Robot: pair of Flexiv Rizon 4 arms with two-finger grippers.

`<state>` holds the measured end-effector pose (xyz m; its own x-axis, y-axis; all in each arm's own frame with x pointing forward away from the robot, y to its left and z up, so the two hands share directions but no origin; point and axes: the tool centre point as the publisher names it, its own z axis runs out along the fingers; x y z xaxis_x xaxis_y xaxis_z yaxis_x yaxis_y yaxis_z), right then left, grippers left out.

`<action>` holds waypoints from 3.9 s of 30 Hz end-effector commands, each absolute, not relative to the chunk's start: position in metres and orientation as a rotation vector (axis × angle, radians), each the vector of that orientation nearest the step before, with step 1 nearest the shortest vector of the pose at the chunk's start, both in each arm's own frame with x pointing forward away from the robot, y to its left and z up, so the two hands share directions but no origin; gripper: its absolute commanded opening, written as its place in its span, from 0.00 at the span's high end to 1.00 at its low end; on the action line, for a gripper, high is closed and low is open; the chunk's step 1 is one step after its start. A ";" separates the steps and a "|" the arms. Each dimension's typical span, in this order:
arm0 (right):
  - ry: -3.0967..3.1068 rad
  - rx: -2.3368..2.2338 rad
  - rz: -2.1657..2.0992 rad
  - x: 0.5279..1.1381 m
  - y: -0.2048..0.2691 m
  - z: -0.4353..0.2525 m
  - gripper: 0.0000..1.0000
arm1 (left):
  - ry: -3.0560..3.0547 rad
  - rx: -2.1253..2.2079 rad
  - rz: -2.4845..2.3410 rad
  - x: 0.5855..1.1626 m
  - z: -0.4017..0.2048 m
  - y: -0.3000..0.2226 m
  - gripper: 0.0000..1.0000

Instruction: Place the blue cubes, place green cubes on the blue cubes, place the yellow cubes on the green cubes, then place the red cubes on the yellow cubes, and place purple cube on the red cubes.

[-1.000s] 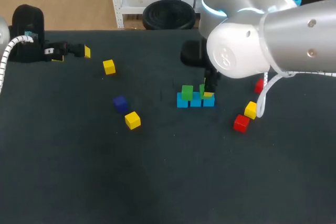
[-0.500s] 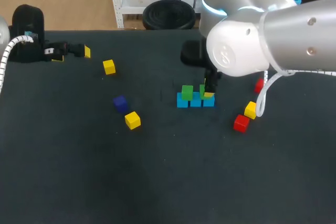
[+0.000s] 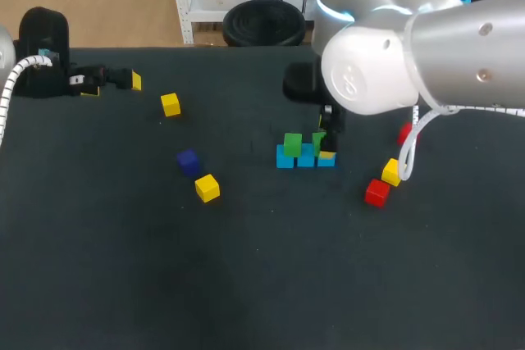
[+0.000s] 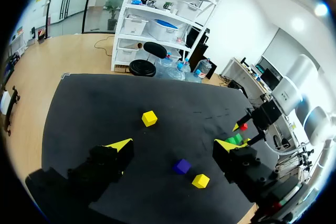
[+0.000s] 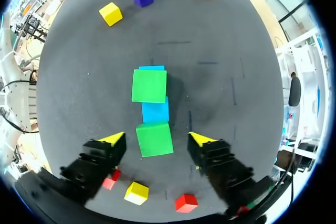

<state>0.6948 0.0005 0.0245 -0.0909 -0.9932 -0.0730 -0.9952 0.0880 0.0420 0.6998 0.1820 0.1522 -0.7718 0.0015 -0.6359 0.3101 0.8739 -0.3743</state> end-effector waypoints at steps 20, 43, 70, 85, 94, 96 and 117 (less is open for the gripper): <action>2.295 -2.111 0.140 0.695 0.001 0.024 1.00 | 2.378 0.230 -0.631 0.700 0.150 0.184 0.00; 2.296 -2.122 0.159 0.692 0.003 0.024 1.00 | 2.378 0.230 -0.631 0.700 0.150 0.184 0.00; 2.306 -2.102 0.152 0.695 0.003 0.023 0.85 | 2.378 0.230 -0.631 0.700 0.150 0.184 0.00; 2.312 -2.091 0.156 0.695 0.004 0.022 0.80 | 2.378 0.230 -0.631 0.700 0.150 0.184 0.00; 2.314 -2.092 0.155 0.696 0.003 0.021 0.55 | 2.378 0.230 -0.631 0.700 0.150 0.184 0.00; 2.316 -2.091 0.156 0.696 0.003 0.021 0.51 | 2.378 0.230 -0.631 0.700 0.150 0.184 0.00; 2.317 -2.097 0.170 0.696 0.004 0.021 0.92 | 2.378 0.230 -0.631 0.700 0.150 0.184 0.00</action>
<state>0.6949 0.0037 0.0210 -0.1018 -0.9915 -0.0816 -0.9929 0.0962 0.0693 0.6998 0.1820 0.1522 -0.7718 0.0015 -0.6359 0.3101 0.8739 -0.3744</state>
